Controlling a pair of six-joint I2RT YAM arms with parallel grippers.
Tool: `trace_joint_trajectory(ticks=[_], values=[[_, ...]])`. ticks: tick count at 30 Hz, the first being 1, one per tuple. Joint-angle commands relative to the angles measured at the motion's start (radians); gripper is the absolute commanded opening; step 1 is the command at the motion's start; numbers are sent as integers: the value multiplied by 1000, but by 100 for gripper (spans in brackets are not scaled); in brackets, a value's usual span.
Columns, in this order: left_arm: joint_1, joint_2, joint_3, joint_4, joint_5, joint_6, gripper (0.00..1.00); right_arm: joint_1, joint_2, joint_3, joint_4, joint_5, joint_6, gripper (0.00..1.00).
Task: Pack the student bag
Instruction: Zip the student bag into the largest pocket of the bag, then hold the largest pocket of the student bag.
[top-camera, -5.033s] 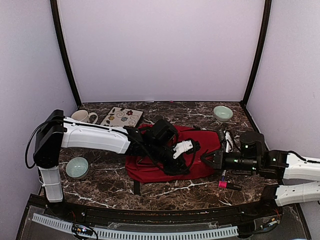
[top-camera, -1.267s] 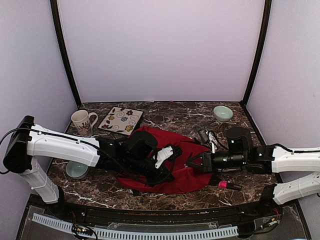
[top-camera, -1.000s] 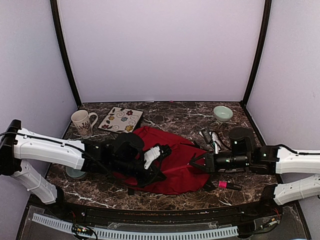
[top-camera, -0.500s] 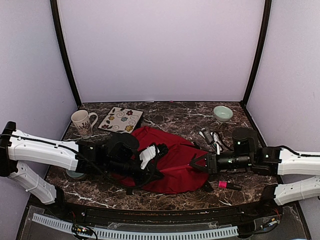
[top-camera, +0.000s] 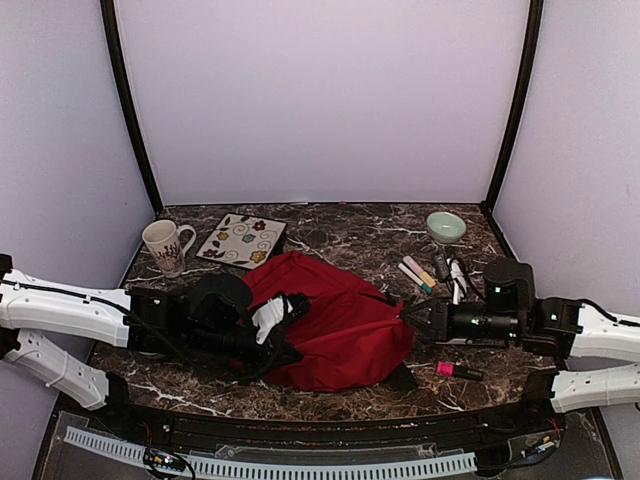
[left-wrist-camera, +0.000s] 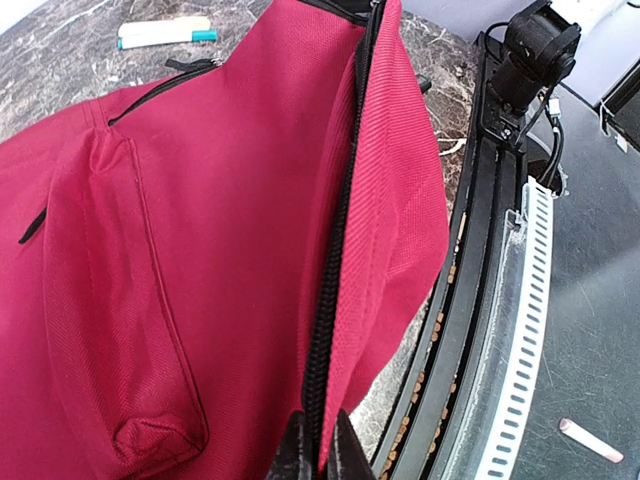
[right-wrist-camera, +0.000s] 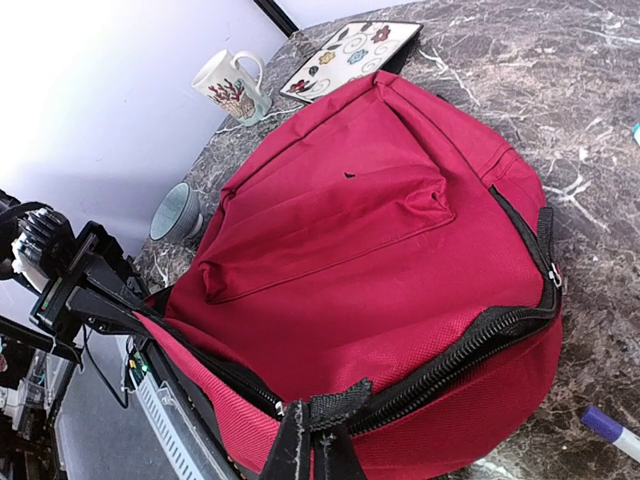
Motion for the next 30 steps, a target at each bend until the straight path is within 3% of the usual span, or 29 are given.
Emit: trace_joint_trajectory(ticks=[1, 10, 17, 19, 21, 22, 25, 30], values=[[7, 28, 4, -114, -6, -28, 0, -32, 35, -29, 140, 20, 48, 0], [6, 116, 120, -107, -24, -21, 0, -10, 254, 110, 207, -267, -21, 0], [5, 150, 197, -146, -44, 7, 7, -6, 250, 154, 222, -237, -49, 0], [7, 159, 214, -165, -31, -6, 26, -6, 245, 147, 218, -228, -48, 0], [6, 176, 227, -211, -58, -28, 61, -7, 243, 137, 214, -226, -45, 0], [7, 185, 233, -231, -80, -48, 72, -6, 244, 133, 204, -223, -45, 0], [6, 191, 251, -268, -111, -60, 81, -6, 250, 131, 186, -219, -52, 0], [7, 166, 306, -287, -97, -18, 82, 1, 291, 153, 208, -253, -53, 0]])
